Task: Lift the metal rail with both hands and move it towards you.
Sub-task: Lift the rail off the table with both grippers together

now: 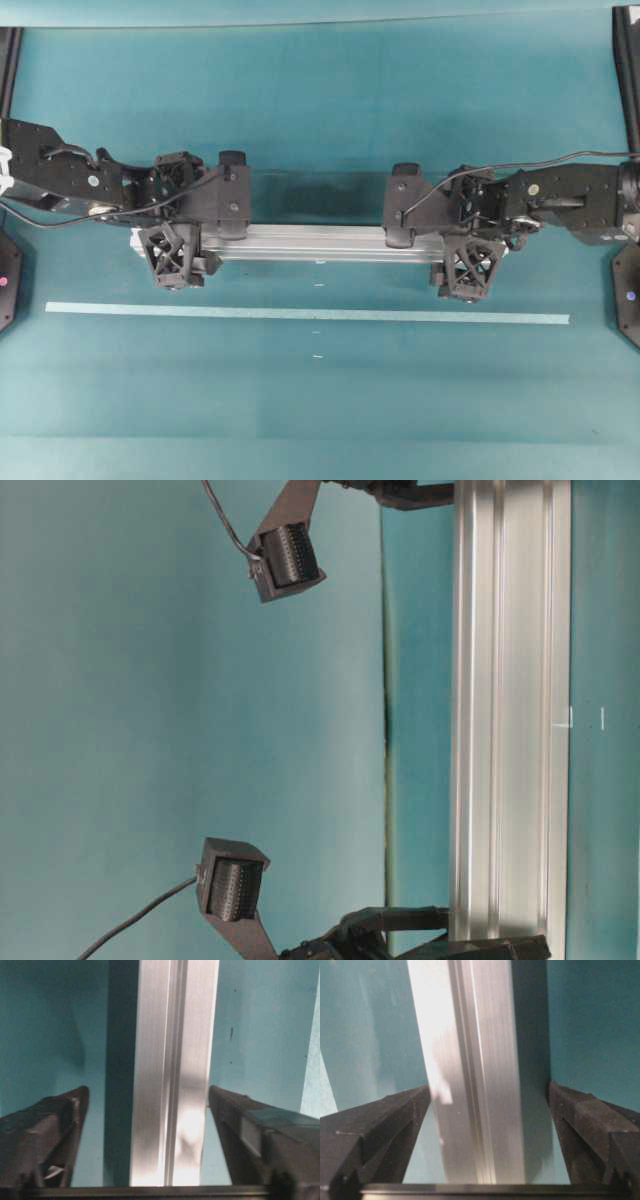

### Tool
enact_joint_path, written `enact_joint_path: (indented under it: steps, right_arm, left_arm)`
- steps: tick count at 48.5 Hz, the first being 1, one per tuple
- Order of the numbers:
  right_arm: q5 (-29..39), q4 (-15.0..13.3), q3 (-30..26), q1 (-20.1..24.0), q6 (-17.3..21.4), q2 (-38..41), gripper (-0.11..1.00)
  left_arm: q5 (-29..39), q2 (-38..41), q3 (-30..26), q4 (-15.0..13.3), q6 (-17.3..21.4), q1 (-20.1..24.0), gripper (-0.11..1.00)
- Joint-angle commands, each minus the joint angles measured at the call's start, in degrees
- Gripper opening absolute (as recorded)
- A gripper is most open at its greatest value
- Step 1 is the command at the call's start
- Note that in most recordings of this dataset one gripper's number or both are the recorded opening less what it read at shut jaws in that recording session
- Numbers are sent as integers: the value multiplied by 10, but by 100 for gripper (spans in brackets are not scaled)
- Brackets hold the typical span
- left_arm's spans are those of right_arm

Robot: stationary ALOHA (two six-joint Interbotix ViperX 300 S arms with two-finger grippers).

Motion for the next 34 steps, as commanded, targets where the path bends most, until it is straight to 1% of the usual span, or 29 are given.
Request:
enact_joint_path:
  steps: [1, 4, 10, 11, 12, 21, 34]
  right_arm:
    - [3, 4, -7, 8, 2, 3, 92]
    - [7, 5, -7, 12, 2, 3, 79]
    - [18, 5, -7, 12, 2, 3, 45]
    - [19, 5, -7, 12, 2, 3, 41]
    - [20, 6, -7, 13, 2, 3, 39]
    - [21, 18, -11, 4, 2, 4, 39]
    - [22, 18, -20, -1, 2, 6, 39]
  left_arm:
    - [1, -5, -2, 2, 0, -2, 81]
    - [3, -6, 1, 2, 1, -2, 67]
    - [3, -7, 8, 2, 1, -2, 36]
    - [3, -8, 9, 2, 1, -2, 31]
    - [3, -9, 10, 2, 1, -2, 30]
    - [0, -10, 11, 2, 2, -2, 30]
    - [-4, -9, 9, 2, 4, -2, 30]
